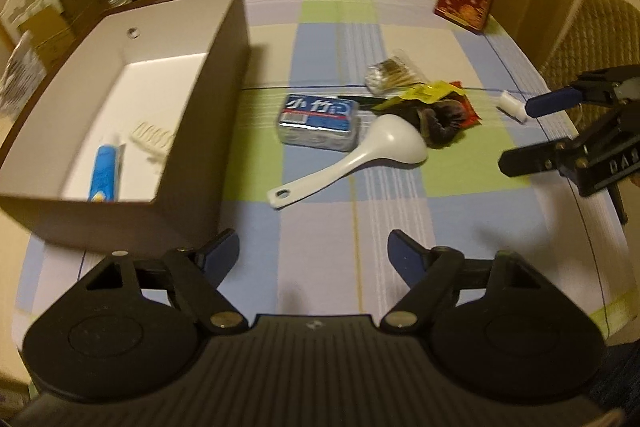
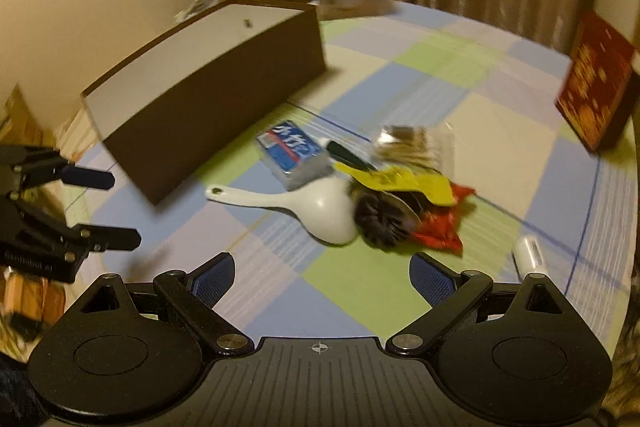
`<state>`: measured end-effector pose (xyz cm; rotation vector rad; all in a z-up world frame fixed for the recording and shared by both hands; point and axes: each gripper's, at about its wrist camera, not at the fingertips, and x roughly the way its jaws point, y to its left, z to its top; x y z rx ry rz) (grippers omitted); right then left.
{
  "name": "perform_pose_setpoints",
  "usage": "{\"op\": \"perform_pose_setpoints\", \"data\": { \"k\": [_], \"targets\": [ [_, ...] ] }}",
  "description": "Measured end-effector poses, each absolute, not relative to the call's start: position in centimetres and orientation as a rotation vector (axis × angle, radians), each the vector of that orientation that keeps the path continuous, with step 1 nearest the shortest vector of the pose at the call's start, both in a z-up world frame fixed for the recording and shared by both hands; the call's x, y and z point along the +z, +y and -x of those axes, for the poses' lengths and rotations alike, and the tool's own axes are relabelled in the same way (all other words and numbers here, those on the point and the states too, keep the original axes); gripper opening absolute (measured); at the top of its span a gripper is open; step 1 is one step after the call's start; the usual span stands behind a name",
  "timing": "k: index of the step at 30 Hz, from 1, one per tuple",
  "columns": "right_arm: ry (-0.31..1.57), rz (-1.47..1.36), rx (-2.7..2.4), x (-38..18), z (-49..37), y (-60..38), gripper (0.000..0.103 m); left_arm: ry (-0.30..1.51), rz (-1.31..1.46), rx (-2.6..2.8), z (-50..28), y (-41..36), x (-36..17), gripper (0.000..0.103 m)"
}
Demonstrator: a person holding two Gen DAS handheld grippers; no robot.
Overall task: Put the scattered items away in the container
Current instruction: 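Grasp the white spoon handle with the left tool while the right tool grasps the white bottle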
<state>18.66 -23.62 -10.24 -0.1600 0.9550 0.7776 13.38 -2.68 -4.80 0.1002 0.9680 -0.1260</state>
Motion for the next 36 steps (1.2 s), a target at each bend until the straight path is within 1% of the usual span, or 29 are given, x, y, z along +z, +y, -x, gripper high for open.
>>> {"op": "perform_pose_setpoints", "data": {
  "k": [2,5,7,9,11,12,14,21,27,28,29,32,34,36],
  "targets": [
    [0.976,0.119,0.754,-10.7,-19.1,-24.2,0.099,0.972,-0.117,-0.148,-13.9,-3.1,-5.2,0.068],
    [1.000,0.078,0.703,-11.1,-19.6,-25.1,0.099,0.983,-0.134,-0.180,-15.0,-3.5,-6.0,0.063],
    [1.011,0.053,0.664,-11.4,-19.9,-25.8,0.099,0.985,-0.154,-0.207,-15.9,-3.9,-6.6,0.062],
    [1.022,0.028,0.630,-11.7,-20.1,-26.7,0.099,0.977,-0.186,-0.240,-17.0,-4.6,-7.4,0.059],
    [1.029,0.008,0.593,-11.8,-20.2,-27.6,0.099,0.977,-0.222,-0.266,-18.4,-5.3,-8.3,0.046],
    [1.033,-0.002,0.576,-11.9,-20.2,-28.1,0.099,0.976,-0.240,-0.276,-19.1,-5.8,-8.8,0.043],
    [1.041,-0.019,0.546,-12.1,-20.2,-28.9,0.099,0.977,-0.274,-0.282,-20.6,-6.5,-9.9,0.035],
    [1.073,-0.079,0.452,-13.0,-19.8,-31.8,0.099,0.969,-0.369,-0.316,-24.0,-8.7,-13.2,0.034],
    [1.103,-0.117,0.405,-13.7,-19.5,-33.3,0.099,1.003,-0.227,-0.330,-25.7,-8.0,-14.2,0.037],
    [1.106,-0.120,0.403,-13.8,-19.5,-33.4,0.099,1.013,-0.207,-0.337,-25.9,-7.8,-14.3,0.036],
    [1.107,-0.121,0.403,-13.9,-19.5,-33.4,0.099,1.023,-0.197,-0.352,-26.1,-7.7,-14.3,0.028],
    [1.105,-0.122,0.412,-13.8,-19.7,-33.3,0.099,1.057,-0.212,-0.380,-25.6,-8.0,-13.9,0.015],
    [1.098,-0.120,0.417,-13.7,-19.9,-33.2,0.099,1.103,-0.197,-0.386,-24.5,-8.1,-13.6,0.012],
    [1.097,-0.122,0.420,-13.8,-20.1,-33.3,0.099,1.152,-0.122,-0.391,-23.5,-7.7,-13.4,0.012]
  ]
}}
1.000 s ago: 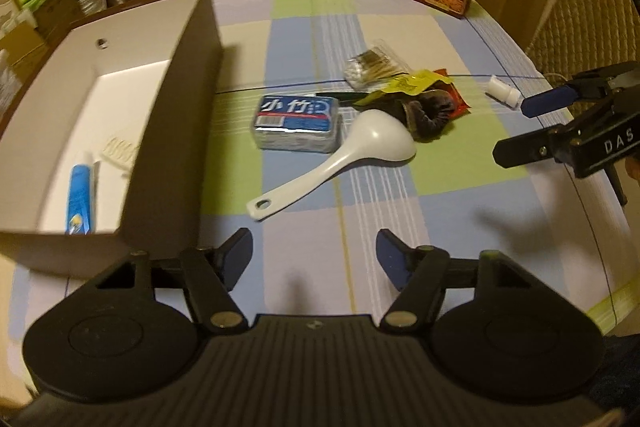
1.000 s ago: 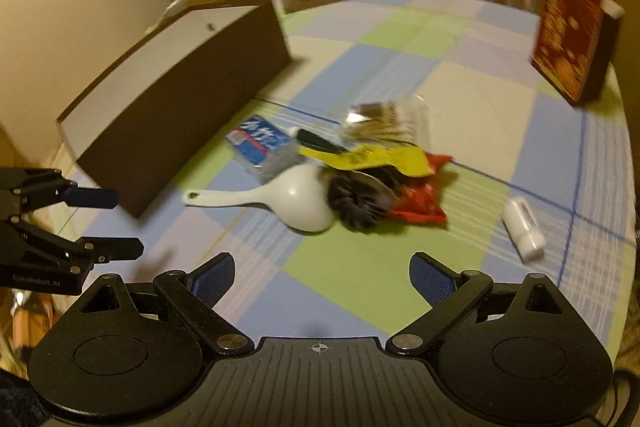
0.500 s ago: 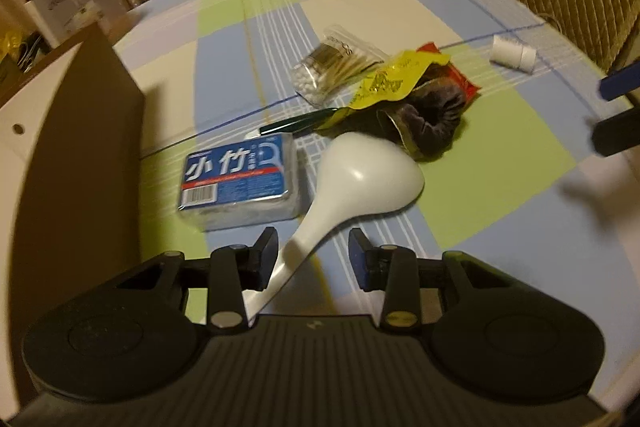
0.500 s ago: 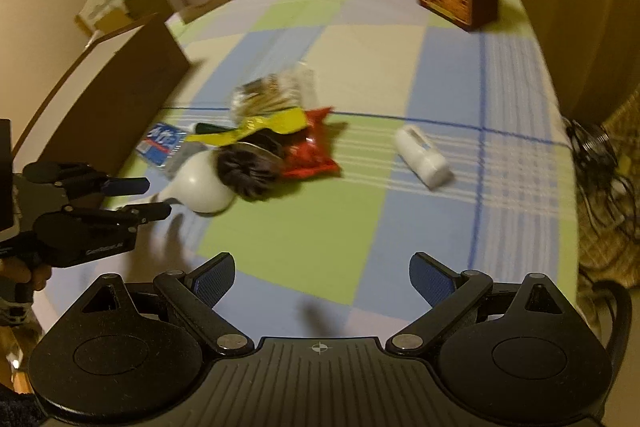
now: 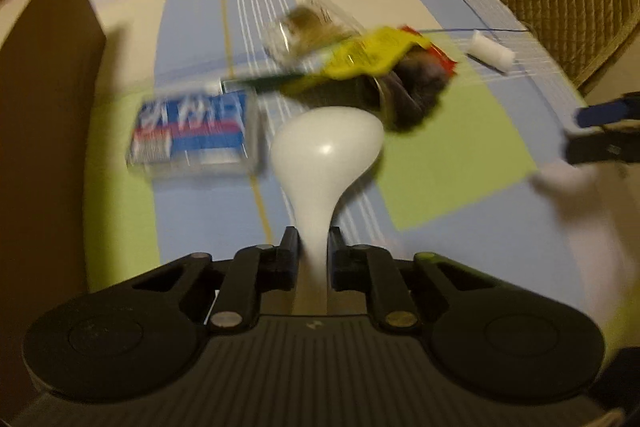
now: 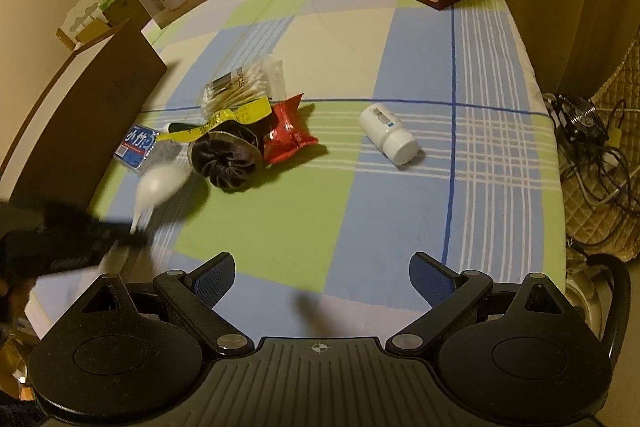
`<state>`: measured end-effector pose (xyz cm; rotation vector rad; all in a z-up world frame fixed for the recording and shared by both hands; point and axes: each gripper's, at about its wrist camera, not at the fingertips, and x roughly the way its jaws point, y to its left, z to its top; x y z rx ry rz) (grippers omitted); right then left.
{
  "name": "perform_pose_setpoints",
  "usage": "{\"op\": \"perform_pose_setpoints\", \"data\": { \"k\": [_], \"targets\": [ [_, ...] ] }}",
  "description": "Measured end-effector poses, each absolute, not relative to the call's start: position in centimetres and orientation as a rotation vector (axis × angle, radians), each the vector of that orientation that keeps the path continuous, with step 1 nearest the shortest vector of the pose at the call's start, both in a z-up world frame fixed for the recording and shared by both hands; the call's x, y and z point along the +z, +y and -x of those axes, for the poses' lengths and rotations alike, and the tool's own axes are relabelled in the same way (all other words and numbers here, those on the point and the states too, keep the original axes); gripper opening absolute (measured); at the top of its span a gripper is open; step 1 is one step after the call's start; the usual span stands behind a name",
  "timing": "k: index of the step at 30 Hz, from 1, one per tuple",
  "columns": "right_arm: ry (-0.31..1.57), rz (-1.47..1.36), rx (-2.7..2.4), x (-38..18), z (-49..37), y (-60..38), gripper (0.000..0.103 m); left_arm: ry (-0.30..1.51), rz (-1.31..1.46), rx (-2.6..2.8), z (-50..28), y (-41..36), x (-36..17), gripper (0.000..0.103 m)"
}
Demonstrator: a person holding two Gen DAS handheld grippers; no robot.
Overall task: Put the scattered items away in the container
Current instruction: 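Grasp the white spoon handle with the left tool while the right tool grasps the white bottle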
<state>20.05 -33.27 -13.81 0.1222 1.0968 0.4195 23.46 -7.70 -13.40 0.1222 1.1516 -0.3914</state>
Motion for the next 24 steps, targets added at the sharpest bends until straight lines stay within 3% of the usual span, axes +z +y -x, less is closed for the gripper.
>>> {"op": "perform_pose_setpoints", "data": {
  "k": [12,14,24],
  "targets": [
    [1.072,-0.071,0.436,-14.1,-20.7,-33.1,0.099,1.126,0.002,-0.349,-22.9,-6.7,-11.8,0.011],
    [1.054,-0.033,0.451,-14.0,-21.0,-33.1,0.099,1.118,0.027,-0.341,-22.7,-6.1,-11.2,0.001],
    [0.992,0.080,0.464,-13.6,-23.8,-33.2,0.099,1.146,0.032,-0.269,-21.7,-5.0,-11.6,0.000]
  ]
}}
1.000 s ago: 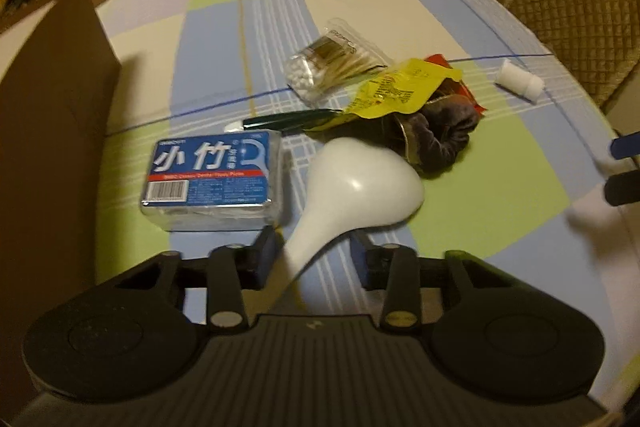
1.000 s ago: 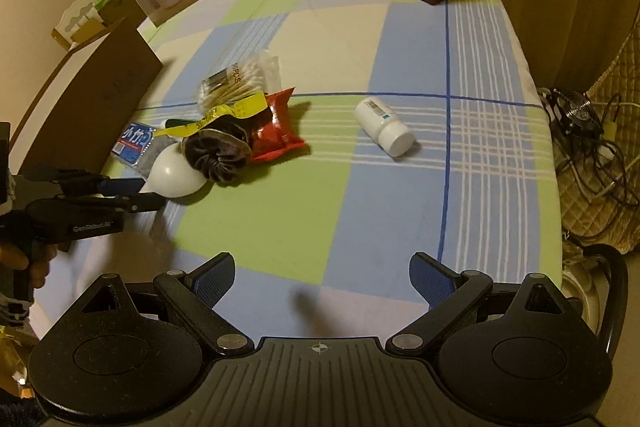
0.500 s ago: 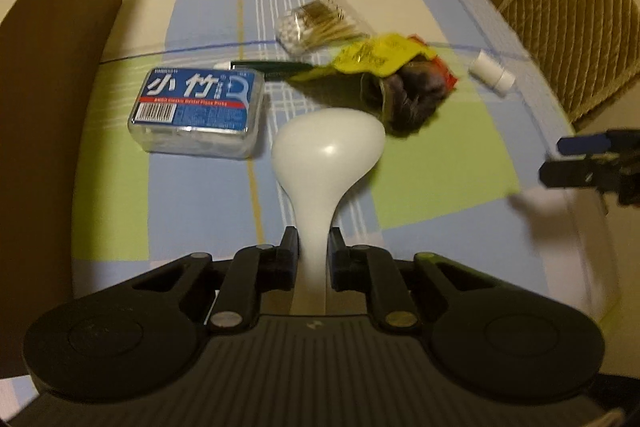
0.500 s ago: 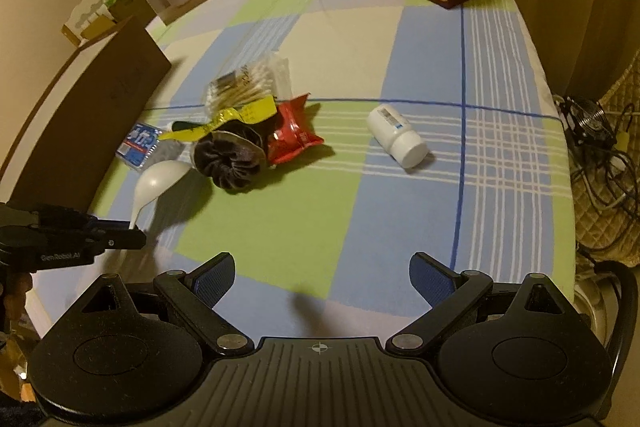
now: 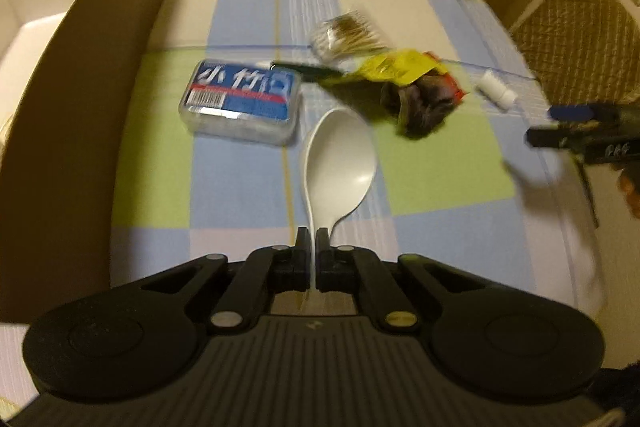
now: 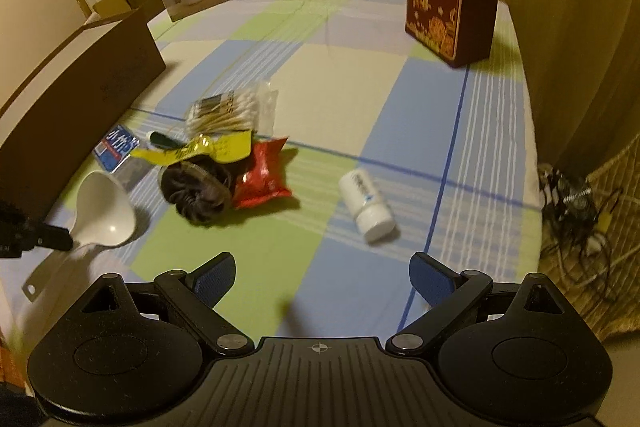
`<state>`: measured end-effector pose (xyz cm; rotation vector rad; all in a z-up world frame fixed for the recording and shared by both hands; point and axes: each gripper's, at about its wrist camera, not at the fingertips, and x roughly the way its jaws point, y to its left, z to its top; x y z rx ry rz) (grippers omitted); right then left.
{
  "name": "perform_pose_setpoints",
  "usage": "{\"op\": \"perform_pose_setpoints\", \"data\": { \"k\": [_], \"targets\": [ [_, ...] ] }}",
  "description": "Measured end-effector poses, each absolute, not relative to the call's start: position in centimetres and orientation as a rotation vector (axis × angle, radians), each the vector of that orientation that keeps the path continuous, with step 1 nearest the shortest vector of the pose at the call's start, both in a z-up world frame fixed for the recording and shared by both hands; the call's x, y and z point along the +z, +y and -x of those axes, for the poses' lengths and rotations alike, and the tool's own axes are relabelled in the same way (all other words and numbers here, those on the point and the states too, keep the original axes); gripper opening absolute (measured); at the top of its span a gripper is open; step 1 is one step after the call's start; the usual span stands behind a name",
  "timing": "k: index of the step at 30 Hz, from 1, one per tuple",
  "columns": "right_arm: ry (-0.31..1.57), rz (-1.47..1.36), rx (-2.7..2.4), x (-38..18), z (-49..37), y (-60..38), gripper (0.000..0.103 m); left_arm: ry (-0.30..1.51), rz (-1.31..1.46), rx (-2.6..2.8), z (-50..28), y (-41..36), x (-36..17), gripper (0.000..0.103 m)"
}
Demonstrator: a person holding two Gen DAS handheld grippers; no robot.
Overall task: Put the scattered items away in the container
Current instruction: 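Grasp the white spoon handle with the left tool while the right tool grasps the white bottle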
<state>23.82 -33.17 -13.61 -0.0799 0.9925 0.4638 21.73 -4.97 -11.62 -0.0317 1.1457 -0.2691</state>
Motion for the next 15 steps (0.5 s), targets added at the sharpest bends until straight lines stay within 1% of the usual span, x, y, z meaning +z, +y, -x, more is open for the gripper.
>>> {"op": "perform_pose_setpoints", "data": {
  "k": [1,2,3,4,7,8,13,15],
  "targets": [
    [0.992,0.081,0.460,-13.6,-24.0,-33.2,0.099,1.142,0.038,-0.263,-21.7,-5.0,-11.9,0.002],
    [0.993,0.081,0.458,-13.6,-24.1,-33.2,0.099,1.141,0.054,-0.258,-21.8,-4.9,-12.1,0.007],
    [0.994,0.080,0.457,-13.7,-24.1,-33.2,0.099,1.142,0.076,-0.248,-22.0,-4.8,-12.5,0.008],
    [0.995,0.082,0.459,-13.7,-24.1,-33.1,0.099,1.139,0.100,-0.237,-22.2,-4.7,-12.8,0.012],
    [1.001,0.091,0.465,-13.9,-23.9,-33.1,0.099,1.129,0.169,-0.212,-23.1,-4.1,-13.2,0.014],
    [1.003,0.091,0.465,-13.9,-23.9,-33.1,0.099,1.125,0.190,-0.205,-23.4,-4.0,-13.2,0.016],
    [1.011,0.089,0.456,-14.2,-24.2,-33.2,0.099,1.121,0.252,-0.180,-25.0,-3.6,-14.0,0.016],
    [1.008,0.087,0.454,-14.3,-24.3,-33.2,0.099,1.116,0.261,-0.179,-25.4,-3.7,-14.3,0.006]
  ]
}}
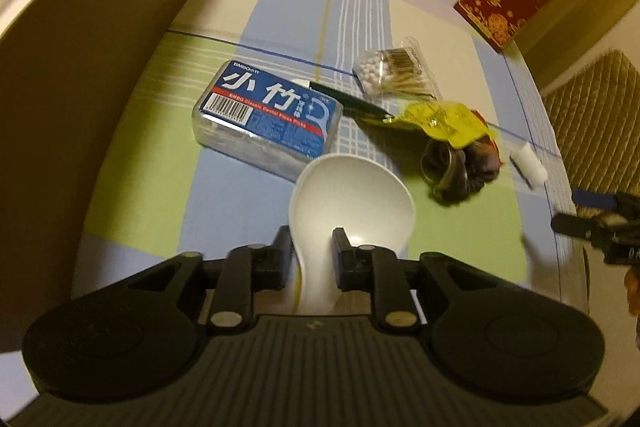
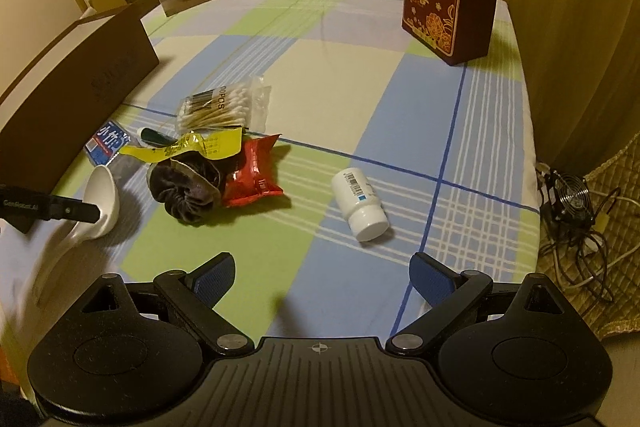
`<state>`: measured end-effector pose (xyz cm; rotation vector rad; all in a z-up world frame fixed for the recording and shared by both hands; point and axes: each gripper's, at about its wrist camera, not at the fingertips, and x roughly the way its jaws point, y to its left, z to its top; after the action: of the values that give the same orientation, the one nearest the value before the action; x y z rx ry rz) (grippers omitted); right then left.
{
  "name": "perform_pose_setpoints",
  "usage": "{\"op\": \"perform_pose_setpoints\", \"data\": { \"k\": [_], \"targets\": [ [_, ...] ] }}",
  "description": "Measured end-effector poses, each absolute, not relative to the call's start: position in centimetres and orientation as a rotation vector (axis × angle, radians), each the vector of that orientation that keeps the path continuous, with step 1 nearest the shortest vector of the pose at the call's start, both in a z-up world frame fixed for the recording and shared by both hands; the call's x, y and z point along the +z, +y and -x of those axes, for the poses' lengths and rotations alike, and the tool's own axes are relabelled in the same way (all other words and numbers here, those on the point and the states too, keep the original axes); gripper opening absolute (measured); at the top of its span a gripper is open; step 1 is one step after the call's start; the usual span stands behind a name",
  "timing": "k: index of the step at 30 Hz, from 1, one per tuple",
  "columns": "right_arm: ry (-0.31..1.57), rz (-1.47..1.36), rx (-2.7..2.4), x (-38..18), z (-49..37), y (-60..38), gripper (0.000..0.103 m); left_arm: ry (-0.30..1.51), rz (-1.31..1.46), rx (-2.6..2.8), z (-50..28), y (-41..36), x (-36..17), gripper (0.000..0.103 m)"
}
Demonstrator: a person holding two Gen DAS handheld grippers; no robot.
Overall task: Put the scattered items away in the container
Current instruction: 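Grasp the white spoon handle with the left tool while the right tool grasps the white bottle, then carry spoon and bottle into the box and open both tools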
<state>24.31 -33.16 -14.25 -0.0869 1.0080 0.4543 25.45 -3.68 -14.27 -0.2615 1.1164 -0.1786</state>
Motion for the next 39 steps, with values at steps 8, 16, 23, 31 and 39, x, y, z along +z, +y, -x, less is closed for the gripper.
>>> {"op": "perform_pose_setpoints", "data": {
  "k": [8,16,23,31,39],
  "targets": [
    [0.981,0.110,0.482,-14.5,-24.9,-32.8,0.098,1.081,0.234,-0.185,-24.1,-4.0,-12.6,0.000],
    [0.962,0.204,0.527,-15.1,-27.2,-32.1,0.067,1.048,0.216,-0.150,-22.8,-3.3,-9.9,0.000],
    [0.971,0.278,0.549,-16.2,-29.2,-32.3,0.050,1.039,0.216,-0.136,-22.0,-2.7,-9.1,0.000],
    [1.052,0.232,0.575,-17.0,-28.5,-32.3,0.029,1.038,0.225,-0.125,-20.6,-2.6,-8.8,0.000],
    [1.101,0.119,0.715,-14.8,-24.3,-30.0,0.029,1.010,0.245,-0.115,-18.7,-1.6,-7.1,0.000]
  ]
}}
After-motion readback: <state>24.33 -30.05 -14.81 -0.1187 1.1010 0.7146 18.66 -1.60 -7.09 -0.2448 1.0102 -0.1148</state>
